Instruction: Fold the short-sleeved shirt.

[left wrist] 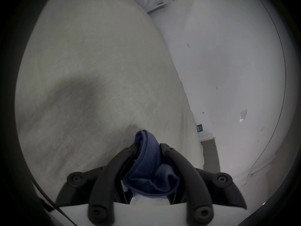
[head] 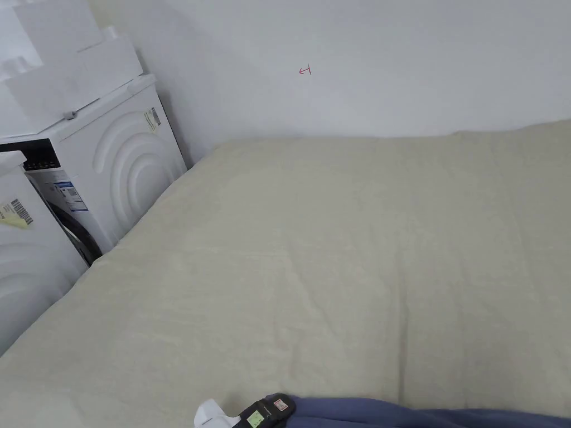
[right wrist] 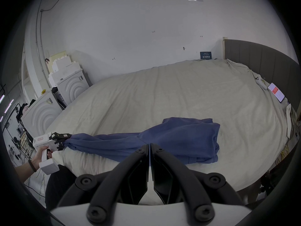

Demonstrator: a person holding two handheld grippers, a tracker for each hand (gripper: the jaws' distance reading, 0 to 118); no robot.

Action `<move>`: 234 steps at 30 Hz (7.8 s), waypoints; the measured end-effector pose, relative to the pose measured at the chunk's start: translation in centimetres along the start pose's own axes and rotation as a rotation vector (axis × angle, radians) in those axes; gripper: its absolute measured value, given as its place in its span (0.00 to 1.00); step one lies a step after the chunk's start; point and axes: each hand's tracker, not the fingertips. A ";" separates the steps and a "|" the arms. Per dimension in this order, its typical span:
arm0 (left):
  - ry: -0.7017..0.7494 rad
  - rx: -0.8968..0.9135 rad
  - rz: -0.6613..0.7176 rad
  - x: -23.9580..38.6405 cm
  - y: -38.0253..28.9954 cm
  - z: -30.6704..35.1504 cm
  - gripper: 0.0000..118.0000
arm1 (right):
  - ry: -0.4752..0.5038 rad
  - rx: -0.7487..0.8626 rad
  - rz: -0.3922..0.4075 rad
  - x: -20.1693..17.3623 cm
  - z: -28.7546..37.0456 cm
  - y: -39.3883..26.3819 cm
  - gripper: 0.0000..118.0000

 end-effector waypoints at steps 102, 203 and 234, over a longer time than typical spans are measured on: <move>0.165 0.244 -0.346 7.1 -0.2 3.5 0.23 | -0.042 0.024 -0.166 4.0 2.8 -2.3 0.02; 0.233 0.031 -0.055 -3.1 19.3 7.9 0.30 | 0.226 -0.265 -0.171 -5.1 -12.1 -2.1 0.01; 0.002 0.269 -1.145 27.0 -12.0 9.1 0.10 | -0.014 0.288 0.173 -4.8 4.8 5.7 0.01</move>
